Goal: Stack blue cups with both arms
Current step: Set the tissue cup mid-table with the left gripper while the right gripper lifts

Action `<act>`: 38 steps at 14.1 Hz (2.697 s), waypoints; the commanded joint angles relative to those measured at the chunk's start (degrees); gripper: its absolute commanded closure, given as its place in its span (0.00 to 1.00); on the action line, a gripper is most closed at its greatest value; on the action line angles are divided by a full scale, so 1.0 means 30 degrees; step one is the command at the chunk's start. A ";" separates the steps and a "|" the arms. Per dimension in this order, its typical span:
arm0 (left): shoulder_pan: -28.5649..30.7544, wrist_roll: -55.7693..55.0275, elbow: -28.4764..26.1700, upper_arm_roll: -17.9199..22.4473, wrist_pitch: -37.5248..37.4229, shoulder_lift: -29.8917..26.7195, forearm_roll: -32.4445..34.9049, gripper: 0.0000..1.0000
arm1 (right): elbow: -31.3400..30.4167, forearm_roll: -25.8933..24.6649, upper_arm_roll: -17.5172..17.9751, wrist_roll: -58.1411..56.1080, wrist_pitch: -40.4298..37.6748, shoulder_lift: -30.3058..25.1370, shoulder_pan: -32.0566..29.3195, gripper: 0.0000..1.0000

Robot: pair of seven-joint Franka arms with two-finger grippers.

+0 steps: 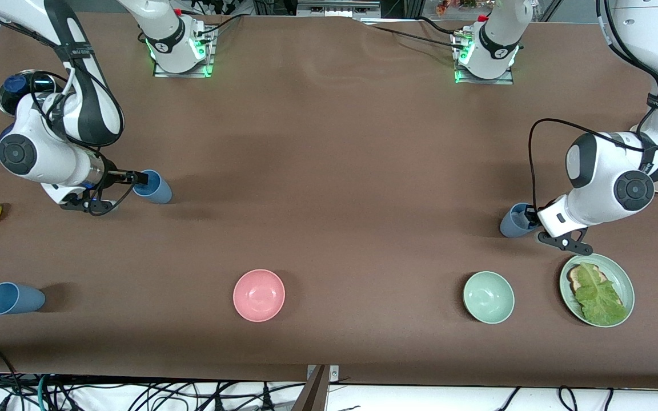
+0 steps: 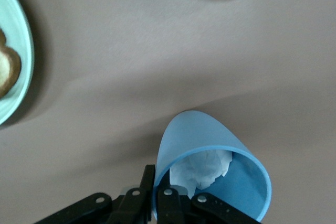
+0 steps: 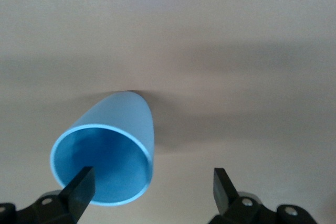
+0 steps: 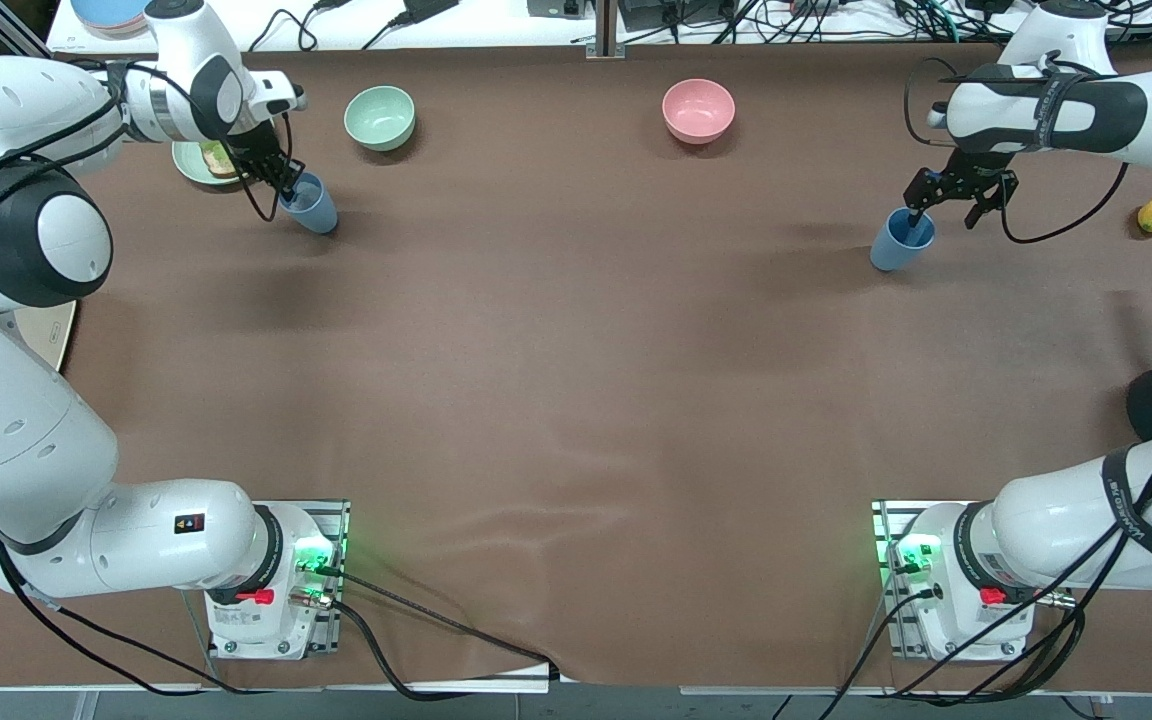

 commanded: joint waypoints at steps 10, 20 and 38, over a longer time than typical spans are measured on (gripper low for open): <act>-0.3673 -1.3881 0.3077 -0.5853 -0.2579 0.1346 -0.0928 1.00 | 0.0164 -0.0045 -0.0106 0.0075 0.0275 0.1109 -0.0265 0.98; -0.5381 -1.6150 0.4370 -0.5882 -0.2636 0.2815 -0.0928 0.00 | 0.1770 -0.0045 0.0129 -0.0247 -0.0775 0.1108 -0.0002 1.00; -0.0608 -0.8888 0.9439 -0.5414 -1.2976 -0.2750 -0.0866 0.00 | 1.6737 0.1594 0.0158 1.6881 -0.4767 0.8398 1.4409 1.00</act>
